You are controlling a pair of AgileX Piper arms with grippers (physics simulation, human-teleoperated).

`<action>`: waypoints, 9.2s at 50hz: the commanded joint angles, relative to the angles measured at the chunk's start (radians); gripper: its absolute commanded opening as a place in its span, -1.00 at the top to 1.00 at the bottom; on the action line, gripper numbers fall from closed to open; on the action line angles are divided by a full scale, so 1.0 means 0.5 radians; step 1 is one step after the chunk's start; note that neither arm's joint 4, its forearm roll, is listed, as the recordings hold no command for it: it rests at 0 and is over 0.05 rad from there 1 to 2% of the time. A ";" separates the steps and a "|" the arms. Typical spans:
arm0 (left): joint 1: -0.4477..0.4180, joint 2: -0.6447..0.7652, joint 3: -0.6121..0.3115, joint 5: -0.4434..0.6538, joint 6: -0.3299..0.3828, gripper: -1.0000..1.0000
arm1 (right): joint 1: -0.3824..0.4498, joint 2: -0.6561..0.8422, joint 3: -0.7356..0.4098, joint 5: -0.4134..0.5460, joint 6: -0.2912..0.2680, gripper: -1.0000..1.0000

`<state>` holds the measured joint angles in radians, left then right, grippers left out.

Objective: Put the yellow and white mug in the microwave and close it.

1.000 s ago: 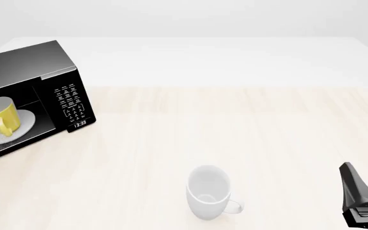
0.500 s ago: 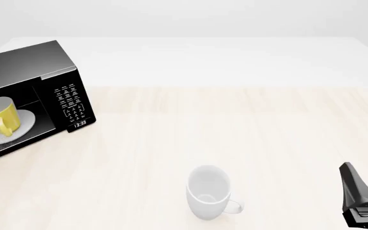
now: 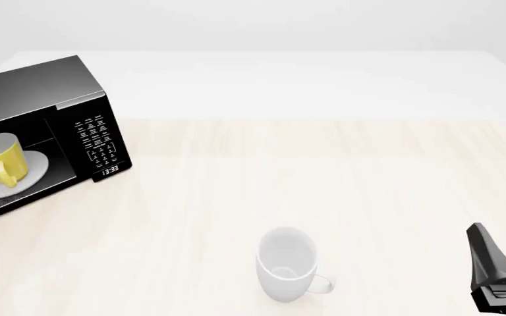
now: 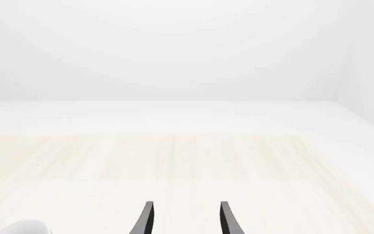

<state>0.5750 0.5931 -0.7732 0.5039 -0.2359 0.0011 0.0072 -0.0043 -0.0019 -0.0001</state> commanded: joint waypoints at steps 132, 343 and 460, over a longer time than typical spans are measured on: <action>1.566 0.549 0.120 -0.309 0.007 -1.00 | 0.000 0.000 0.000 0.000 0.000 -1.00; 0.125 1.459 0.521 -1.074 0.016 -1.00 | 0.000 0.000 0.000 0.000 0.000 -1.00; 0.059 1.971 0.169 -1.491 0.163 -1.00 | 0.000 0.000 0.000 0.000 0.000 -1.00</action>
<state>0.5911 1.5605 -0.6766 -0.2206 -0.1370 0.0010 0.0072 -0.0043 -0.0019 -0.0001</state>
